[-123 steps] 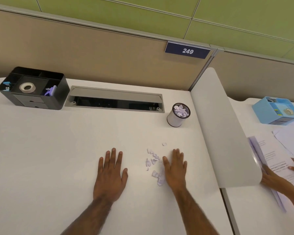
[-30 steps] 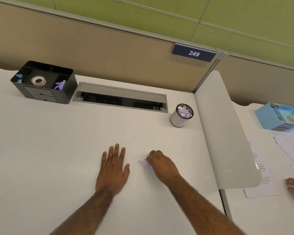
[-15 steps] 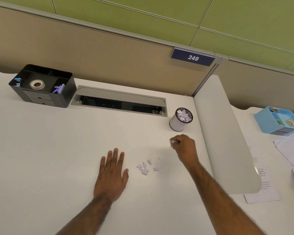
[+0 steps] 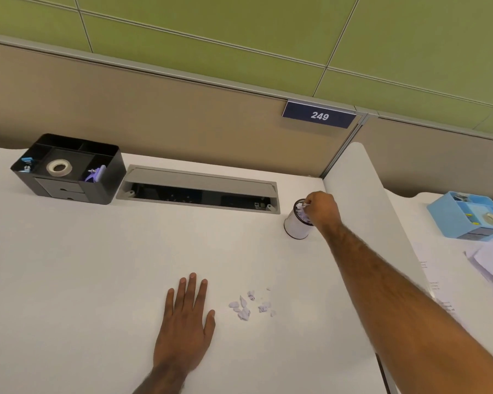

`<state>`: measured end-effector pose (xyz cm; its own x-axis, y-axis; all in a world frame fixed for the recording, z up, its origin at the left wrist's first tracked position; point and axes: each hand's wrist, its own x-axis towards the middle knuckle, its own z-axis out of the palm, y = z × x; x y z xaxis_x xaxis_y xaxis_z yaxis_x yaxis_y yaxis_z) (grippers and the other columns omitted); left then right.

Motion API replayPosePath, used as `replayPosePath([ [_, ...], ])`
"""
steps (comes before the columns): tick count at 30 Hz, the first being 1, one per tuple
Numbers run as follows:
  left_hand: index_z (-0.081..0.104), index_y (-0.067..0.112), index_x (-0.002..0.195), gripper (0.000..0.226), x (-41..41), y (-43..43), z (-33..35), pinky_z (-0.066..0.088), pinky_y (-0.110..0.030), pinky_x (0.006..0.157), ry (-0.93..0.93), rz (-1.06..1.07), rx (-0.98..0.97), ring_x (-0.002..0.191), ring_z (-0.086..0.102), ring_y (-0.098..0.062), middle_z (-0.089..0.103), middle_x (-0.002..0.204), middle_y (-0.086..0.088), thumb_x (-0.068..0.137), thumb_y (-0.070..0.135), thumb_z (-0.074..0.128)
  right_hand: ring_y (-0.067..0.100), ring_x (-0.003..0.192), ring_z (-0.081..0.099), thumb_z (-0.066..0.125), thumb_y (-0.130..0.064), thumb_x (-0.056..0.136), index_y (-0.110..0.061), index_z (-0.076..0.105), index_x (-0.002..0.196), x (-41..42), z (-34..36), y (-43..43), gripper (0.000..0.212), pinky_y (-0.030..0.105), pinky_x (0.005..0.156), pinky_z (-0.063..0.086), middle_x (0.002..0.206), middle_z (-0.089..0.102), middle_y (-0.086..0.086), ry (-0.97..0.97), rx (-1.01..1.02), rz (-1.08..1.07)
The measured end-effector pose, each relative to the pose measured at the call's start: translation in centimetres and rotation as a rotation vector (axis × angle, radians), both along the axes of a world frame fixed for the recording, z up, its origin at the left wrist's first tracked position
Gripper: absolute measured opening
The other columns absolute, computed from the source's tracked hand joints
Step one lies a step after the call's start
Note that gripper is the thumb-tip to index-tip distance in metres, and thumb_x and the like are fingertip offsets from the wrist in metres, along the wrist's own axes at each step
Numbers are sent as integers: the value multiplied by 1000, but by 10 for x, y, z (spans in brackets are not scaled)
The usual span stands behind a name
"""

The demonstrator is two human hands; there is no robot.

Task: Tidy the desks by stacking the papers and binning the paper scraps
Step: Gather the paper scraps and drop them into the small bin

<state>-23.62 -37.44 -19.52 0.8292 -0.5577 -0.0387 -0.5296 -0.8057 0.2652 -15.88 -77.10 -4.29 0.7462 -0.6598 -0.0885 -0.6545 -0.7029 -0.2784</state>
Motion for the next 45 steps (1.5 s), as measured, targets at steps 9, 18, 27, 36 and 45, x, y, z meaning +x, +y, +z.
replayPosePath([
  [9,26,17,160,67,1,-1,0,23,-53,121,3,-4,-5,156,20,-29,15,170,-8,101,47,23,35,104,67,60,-10,91,-7,70,111,4,-18,-4,23,35,81,54,113,70,16,250,-100,97],
  [18,26,17,161,68,4,-1,4,22,-52,121,1,-6,1,155,21,-29,15,170,-8,102,49,13,34,101,66,56,-17,92,-8,71,109,9,2,-8,25,30,70,47,112,71,14,291,-85,188],
  [27,26,16,160,69,2,-1,2,23,-53,121,-7,0,-8,155,21,-29,15,170,-9,99,46,32,33,104,64,52,-1,87,-7,70,110,1,23,-7,30,35,81,51,112,67,14,262,-264,241],
  [36,23,18,161,68,2,-1,3,23,-53,122,5,-1,0,156,19,-28,13,170,-8,102,50,11,30,97,64,59,-15,93,-7,72,105,-9,15,4,19,29,71,42,109,70,12,315,-223,259],
  [45,24,17,161,68,2,-1,1,21,-52,122,-13,12,-19,156,18,-28,13,170,-8,100,46,30,33,88,64,48,2,84,-11,73,91,-38,21,7,29,34,71,49,99,74,11,-99,-154,48],
])
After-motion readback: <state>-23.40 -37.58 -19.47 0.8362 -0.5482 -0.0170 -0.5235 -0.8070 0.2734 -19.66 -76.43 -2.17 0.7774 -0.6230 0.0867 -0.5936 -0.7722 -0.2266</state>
